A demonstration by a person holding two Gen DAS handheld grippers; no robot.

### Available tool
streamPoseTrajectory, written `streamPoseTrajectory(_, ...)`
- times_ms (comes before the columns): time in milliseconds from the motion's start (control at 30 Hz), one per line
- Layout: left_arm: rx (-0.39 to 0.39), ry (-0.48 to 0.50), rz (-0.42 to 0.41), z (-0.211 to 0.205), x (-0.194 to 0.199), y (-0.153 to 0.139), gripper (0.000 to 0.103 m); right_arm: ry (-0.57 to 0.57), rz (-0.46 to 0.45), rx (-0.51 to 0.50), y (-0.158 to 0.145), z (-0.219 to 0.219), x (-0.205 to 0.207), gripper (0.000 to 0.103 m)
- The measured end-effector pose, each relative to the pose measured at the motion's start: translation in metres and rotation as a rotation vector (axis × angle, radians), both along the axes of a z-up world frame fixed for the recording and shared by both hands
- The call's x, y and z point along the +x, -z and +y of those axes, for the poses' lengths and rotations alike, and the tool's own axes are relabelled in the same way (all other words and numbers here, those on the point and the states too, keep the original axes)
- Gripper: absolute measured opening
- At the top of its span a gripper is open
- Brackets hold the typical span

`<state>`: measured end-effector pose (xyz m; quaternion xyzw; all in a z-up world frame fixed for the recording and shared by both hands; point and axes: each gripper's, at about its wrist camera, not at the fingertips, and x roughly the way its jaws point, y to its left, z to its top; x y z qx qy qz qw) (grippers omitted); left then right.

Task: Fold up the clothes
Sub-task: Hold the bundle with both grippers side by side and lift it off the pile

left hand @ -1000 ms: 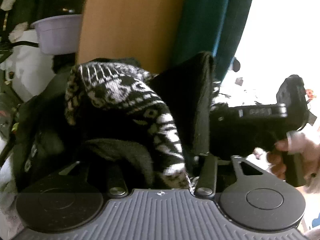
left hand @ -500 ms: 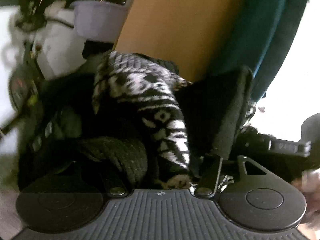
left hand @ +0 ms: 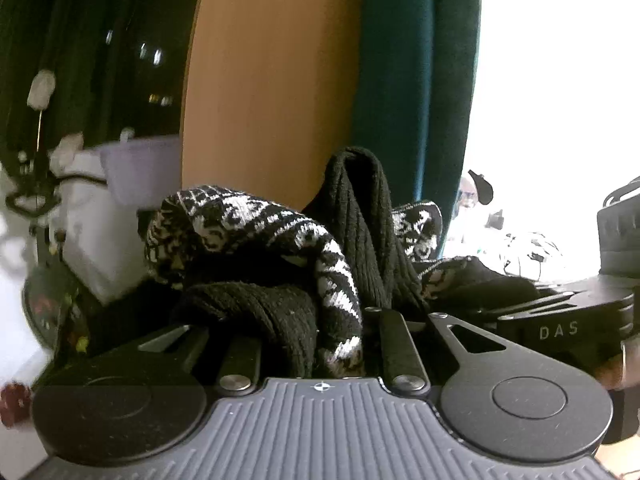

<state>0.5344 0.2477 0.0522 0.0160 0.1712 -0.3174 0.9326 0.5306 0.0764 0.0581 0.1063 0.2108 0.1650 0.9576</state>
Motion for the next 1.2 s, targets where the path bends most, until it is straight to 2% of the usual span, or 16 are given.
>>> streamPoseTrajectory(33,0.007,-0.002,-0.003,-0.001,0.0,0.003,0.019,0.012,0.018,-0.007,0.004,-0.001,0.004,0.044)
streamPoseTrajectory(133,0.055,-0.029,0.058,0.0,0.015,0.025,0.019,0.063,0.101,-0.009,0.026,-0.005,0.022,0.045)
streamPoseTrajectory(200,0.095,-0.061,0.079,0.004,0.023,0.04,0.021,0.095,0.141,-0.001,0.04,-0.011,0.031,0.05)
streamPoseTrajectory(233,0.115,-0.077,0.088,0.006,0.027,0.047,0.026,0.109,0.156,0.005,0.046,-0.014,0.034,0.059)
streamPoseTrajectory(300,0.14,-0.108,0.102,0.011,0.034,0.058,0.044,0.125,0.171,0.004,0.05,-0.016,0.037,0.067)
streamPoseTrajectory(333,0.137,-0.119,0.107,0.015,0.036,0.062,0.059,0.133,0.174,-0.001,0.051,-0.017,0.038,0.077)
streamPoseTrajectory(467,0.127,-0.111,0.118,0.024,0.049,0.068,0.069,0.157,0.2,0.021,0.058,-0.022,0.044,0.091)
streamPoseTrajectory(567,0.118,-0.125,0.145,0.023,0.057,0.074,0.08,0.163,0.223,0.059,0.066,-0.023,0.05,0.094)
streamPoseTrajectory(767,0.052,-0.143,0.223,0.025,0.079,0.084,0.098,0.135,0.196,0.012,0.07,-0.006,0.059,0.098)
streamPoseTrajectory(833,0.039,-0.14,0.234,0.026,0.078,0.083,0.101,0.133,0.205,0.035,0.07,-0.004,0.063,0.102)
streamPoseTrajectory(1033,0.002,-0.159,0.23,0.026,0.067,0.083,0.102,0.123,0.26,0.127,0.075,-0.012,0.071,0.102)
streamPoseTrajectory(1100,-0.023,-0.169,0.244,0.026,0.065,0.085,0.103,0.106,0.246,0.123,0.076,-0.012,0.071,0.097)
streamPoseTrajectory(1200,-0.068,-0.174,0.267,0.031,0.069,0.088,0.103,0.084,0.219,0.112,0.073,-0.012,0.066,0.084)
